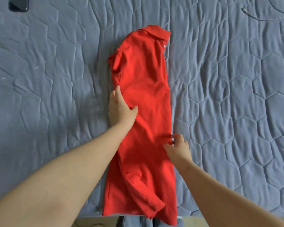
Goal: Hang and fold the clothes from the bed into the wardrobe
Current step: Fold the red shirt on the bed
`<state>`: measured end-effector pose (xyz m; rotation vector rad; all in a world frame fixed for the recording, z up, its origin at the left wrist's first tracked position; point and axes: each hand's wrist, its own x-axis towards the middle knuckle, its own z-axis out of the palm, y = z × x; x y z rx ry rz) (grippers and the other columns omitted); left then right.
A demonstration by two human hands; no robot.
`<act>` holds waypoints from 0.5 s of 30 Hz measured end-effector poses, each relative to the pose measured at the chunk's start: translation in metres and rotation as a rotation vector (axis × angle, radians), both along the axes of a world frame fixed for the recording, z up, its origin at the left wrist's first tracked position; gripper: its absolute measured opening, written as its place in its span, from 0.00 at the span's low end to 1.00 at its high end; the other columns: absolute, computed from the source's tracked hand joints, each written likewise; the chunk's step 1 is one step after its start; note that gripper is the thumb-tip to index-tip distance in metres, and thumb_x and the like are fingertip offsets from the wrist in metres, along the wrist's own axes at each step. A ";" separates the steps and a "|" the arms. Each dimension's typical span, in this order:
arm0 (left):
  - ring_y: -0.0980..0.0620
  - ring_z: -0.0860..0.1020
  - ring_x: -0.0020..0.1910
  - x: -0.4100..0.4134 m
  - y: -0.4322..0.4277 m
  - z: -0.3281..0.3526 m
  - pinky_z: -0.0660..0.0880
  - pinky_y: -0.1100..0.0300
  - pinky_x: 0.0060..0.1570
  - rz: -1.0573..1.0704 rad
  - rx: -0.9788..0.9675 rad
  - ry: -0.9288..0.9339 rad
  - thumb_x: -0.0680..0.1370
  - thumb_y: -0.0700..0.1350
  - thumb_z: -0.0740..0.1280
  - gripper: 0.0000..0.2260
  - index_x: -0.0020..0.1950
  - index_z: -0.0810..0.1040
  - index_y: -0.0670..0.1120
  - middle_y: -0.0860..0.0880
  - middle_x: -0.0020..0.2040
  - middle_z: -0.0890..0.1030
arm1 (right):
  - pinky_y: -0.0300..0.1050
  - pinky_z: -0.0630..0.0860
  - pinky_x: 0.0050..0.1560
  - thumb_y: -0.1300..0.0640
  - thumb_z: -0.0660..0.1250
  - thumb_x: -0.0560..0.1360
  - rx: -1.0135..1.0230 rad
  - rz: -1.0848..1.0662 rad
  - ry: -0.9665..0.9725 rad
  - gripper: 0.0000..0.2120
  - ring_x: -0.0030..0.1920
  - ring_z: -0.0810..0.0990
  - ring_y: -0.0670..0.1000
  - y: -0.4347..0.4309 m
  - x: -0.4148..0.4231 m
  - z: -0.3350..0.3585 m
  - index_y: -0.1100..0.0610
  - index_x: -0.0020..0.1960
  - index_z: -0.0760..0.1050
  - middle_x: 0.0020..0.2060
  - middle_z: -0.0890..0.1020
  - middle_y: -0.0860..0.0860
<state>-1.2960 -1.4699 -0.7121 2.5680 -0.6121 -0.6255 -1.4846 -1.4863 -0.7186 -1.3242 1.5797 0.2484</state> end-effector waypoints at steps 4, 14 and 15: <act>0.45 0.65 0.67 -0.046 0.067 -0.002 0.63 0.52 0.64 0.033 0.111 -0.016 0.69 0.44 0.72 0.36 0.73 0.59 0.50 0.45 0.69 0.64 | 0.49 0.71 0.56 0.60 0.63 0.72 -0.210 0.129 0.044 0.16 0.56 0.72 0.56 0.041 -0.026 0.016 0.54 0.60 0.70 0.56 0.71 0.53; 0.40 0.77 0.53 -0.133 0.165 0.002 0.70 0.55 0.46 0.261 0.327 0.439 0.71 0.42 0.68 0.13 0.53 0.68 0.43 0.39 0.55 0.77 | 0.45 0.74 0.46 0.59 0.62 0.73 0.097 0.303 -0.038 0.16 0.43 0.74 0.50 0.124 -0.082 0.025 0.52 0.61 0.71 0.47 0.74 0.51; 0.41 0.77 0.52 -0.132 0.171 0.002 0.69 0.57 0.45 0.248 0.304 0.475 0.72 0.40 0.65 0.11 0.52 0.70 0.43 0.40 0.53 0.78 | 0.46 0.75 0.47 0.59 0.61 0.73 0.105 0.286 -0.038 0.16 0.43 0.75 0.50 0.129 -0.084 0.024 0.52 0.61 0.71 0.47 0.75 0.50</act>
